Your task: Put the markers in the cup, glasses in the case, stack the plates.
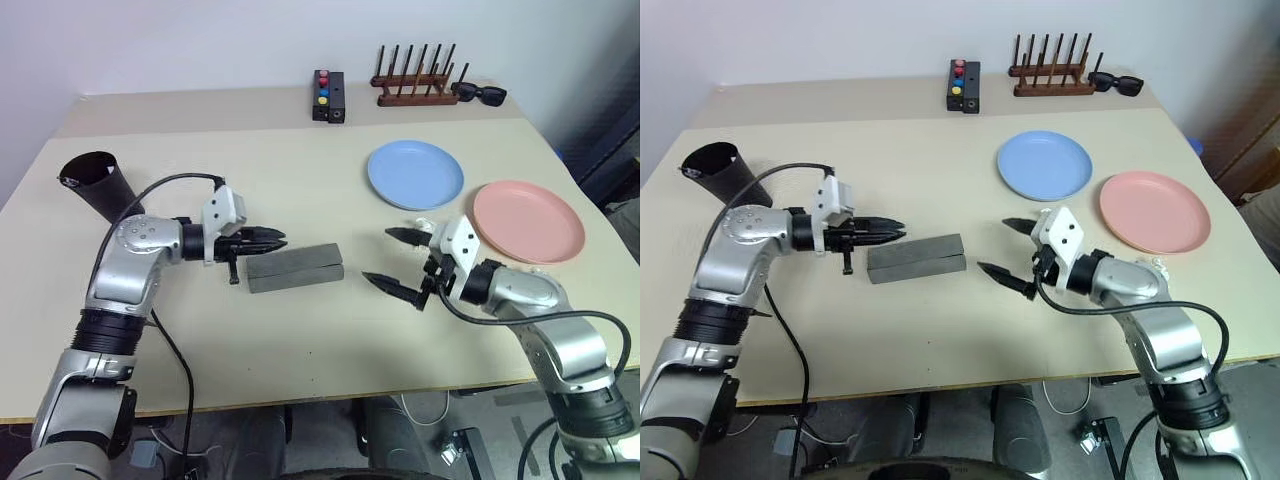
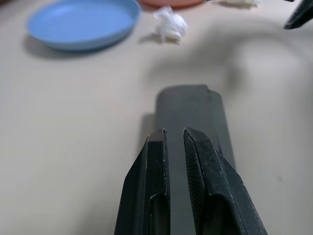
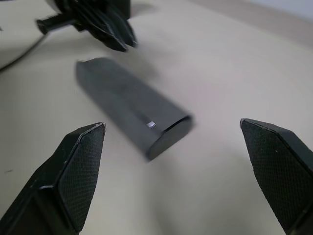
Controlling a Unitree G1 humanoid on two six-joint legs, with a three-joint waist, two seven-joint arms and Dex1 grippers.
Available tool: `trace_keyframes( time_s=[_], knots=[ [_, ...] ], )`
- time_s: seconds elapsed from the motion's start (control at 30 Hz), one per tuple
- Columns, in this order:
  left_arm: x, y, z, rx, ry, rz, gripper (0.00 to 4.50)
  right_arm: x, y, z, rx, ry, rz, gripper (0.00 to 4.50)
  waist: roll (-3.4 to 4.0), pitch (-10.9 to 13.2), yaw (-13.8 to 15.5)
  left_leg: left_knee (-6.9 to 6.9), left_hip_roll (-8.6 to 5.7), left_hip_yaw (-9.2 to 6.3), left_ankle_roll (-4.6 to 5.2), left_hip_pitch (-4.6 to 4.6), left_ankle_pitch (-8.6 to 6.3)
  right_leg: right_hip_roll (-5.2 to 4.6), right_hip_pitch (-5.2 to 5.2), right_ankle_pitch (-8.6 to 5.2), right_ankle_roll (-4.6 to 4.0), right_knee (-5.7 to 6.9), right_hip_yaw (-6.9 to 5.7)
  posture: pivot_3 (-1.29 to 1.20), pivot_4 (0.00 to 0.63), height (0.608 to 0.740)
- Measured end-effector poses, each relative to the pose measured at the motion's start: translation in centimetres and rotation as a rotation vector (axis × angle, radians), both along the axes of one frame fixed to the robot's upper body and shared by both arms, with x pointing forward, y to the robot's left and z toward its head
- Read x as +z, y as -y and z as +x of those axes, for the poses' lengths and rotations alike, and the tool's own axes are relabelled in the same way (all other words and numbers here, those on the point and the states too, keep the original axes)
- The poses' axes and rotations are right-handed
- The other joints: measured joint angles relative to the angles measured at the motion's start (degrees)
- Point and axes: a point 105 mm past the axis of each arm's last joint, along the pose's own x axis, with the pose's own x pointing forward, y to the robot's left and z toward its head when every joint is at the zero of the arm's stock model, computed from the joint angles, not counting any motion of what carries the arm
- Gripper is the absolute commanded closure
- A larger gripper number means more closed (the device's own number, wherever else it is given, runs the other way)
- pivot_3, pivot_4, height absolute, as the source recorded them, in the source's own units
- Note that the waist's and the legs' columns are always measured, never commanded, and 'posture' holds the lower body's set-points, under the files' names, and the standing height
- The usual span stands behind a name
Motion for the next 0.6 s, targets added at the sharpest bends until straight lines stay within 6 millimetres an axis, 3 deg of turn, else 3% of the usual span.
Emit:
trace_keyframes(
  time_s=[0.07, 0.17, 0.3, 0.47, 0.6],
  knots=[
    [0.8, -0.7, -0.1, 0.033, 0.006, -0.035, 3.96, 0.4, 0.8, 1.6, -0.061, 0.047, -0.052, 0.0, 0.0, 0.0, -0.04, 0.0, 0.0, 0.0, 0.0, 0.0, 0.0, 0.0, 0.0, 0.0, 0.0, -0.01, 0.0, 0.0, 0.15, 0.734],
    [1.6, -1.0, -1.7, 0.029, 0.025, -0.069, 3.96, 0.8, 2.4, 4.8, -0.189, 0.103, -0.153, 0.0, 0.01, 0.01, -0.26, -0.08, 0.0, 0.03, 0.0, 0.01, 0.0, -0.01, -0.02, 0.0, 0.0, -0.03, 0.01, 0.0, 0.15, 0.734],
    [0.4, 0.1, -4.5, 0.002, -0.021, -0.089, 3.96, 1.0, 3.5, 8.6, -0.301, 0.148, -0.268, 0.0, 0.03, 0.02, -0.31, -0.14, 0.0, 0.04, 0.0, 0.01, 0.0, -0.01, -0.06, 0.01, 0.0, -0.03, 0.01, 0.0, 0.15, 0.734],
    [-0.4, 1.5, -5.6, 0.045, -0.069, -0.175, 3.96, -0.6, 3.8, 12.2, -0.369, 0.17, -0.421, 0.0, 0.04, 0.02, -0.18, -0.08, -0.01, 0.05, -0.01, 0.01, 0.01, -0.01, -0.05, -0.02, -0.12, -0.03, 0.02, 0.0, 0.15, 0.734],
    [-0.4, 1.9, -5.6, 0.085, -0.094, -0.223, 3.96, -2.3, 4.3, 13.9, -0.401, 0.155, -0.506, 0.0, 0.05, 0.04, -0.31, -0.12, -0.01, 0.04, -0.01, -0.01, 0.01, -0.01, -0.05, 0.0, -0.09, -0.07, 0.02, 0.0, 0.15, 0.734]
  ],
)
